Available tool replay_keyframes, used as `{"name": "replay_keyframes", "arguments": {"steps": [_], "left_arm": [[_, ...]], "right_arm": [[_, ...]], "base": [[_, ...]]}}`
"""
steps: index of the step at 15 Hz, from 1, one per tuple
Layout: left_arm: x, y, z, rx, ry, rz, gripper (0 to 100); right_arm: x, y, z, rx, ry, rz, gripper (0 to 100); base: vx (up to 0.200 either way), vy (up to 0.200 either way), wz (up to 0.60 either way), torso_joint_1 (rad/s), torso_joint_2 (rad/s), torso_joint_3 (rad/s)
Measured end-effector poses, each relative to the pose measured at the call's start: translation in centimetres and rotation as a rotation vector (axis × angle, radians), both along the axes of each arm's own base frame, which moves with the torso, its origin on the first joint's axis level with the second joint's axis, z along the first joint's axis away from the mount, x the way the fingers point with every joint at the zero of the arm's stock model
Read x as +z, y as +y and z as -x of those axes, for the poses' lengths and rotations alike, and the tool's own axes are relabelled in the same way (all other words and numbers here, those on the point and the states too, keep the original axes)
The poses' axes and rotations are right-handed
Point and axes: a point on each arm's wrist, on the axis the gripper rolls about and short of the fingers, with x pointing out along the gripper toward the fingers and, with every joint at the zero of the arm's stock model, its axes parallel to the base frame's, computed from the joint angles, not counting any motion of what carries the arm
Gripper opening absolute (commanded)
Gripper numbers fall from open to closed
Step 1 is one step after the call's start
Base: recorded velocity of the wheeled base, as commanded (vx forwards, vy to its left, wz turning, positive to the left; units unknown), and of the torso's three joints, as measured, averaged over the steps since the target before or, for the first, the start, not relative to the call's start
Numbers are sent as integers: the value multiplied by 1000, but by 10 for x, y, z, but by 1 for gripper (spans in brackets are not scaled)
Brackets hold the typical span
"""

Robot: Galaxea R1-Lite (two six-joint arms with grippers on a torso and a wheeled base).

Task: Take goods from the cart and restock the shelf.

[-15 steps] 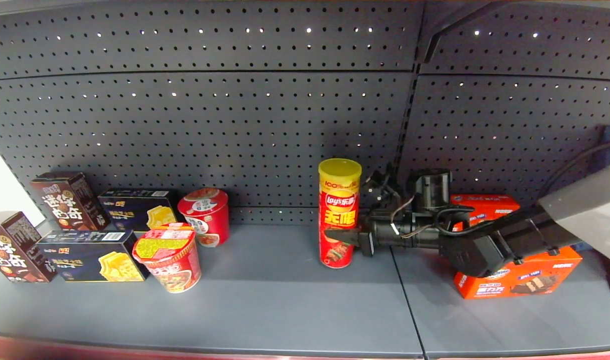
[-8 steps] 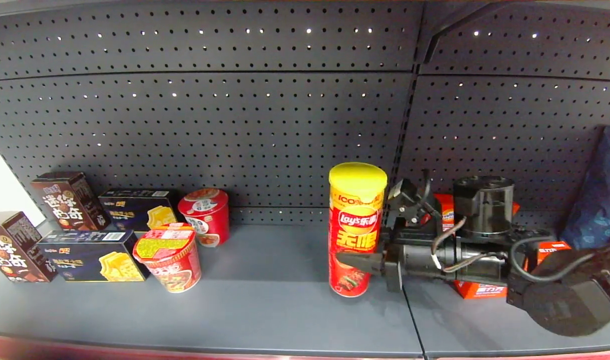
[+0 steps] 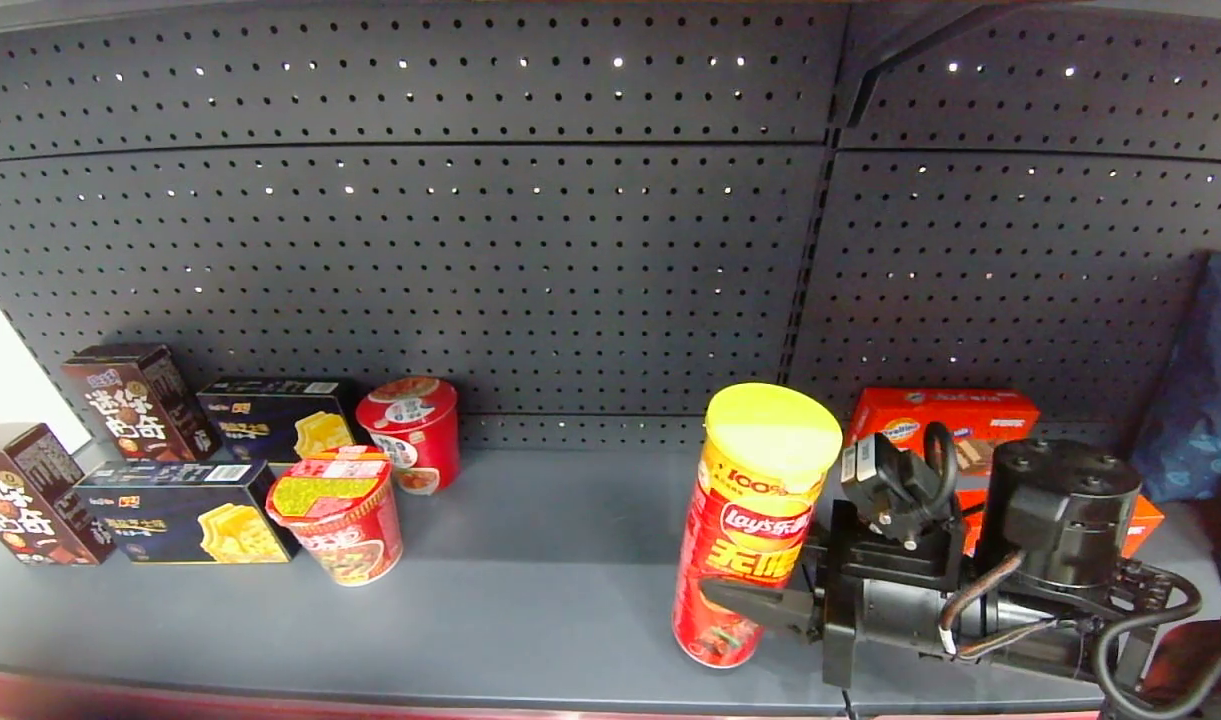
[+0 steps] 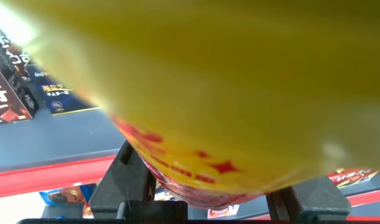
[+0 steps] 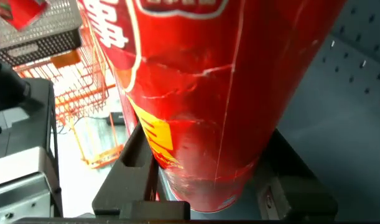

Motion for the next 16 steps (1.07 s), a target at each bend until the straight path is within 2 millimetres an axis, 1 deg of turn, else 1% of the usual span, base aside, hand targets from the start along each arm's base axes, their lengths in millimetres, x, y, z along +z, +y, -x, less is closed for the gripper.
{"name": "replay_keyframes", "arguments": {"steps": [5,8,16], "left_arm": [[1,0,0,10,-4,-1,0],[0,0,0,10,2,-2,0],[-2,0,-1,8,7,-2,0]], "right_arm": [[-12,3,-18,-22,21,18,0],[-17,7,-25,-26,32,25,0],[-29,11,-31,-26,47,37,0]], "base": [[0,0,0,0,0,0],[0,0,0,0,0,0],[0,0,0,0,0,0]]}}
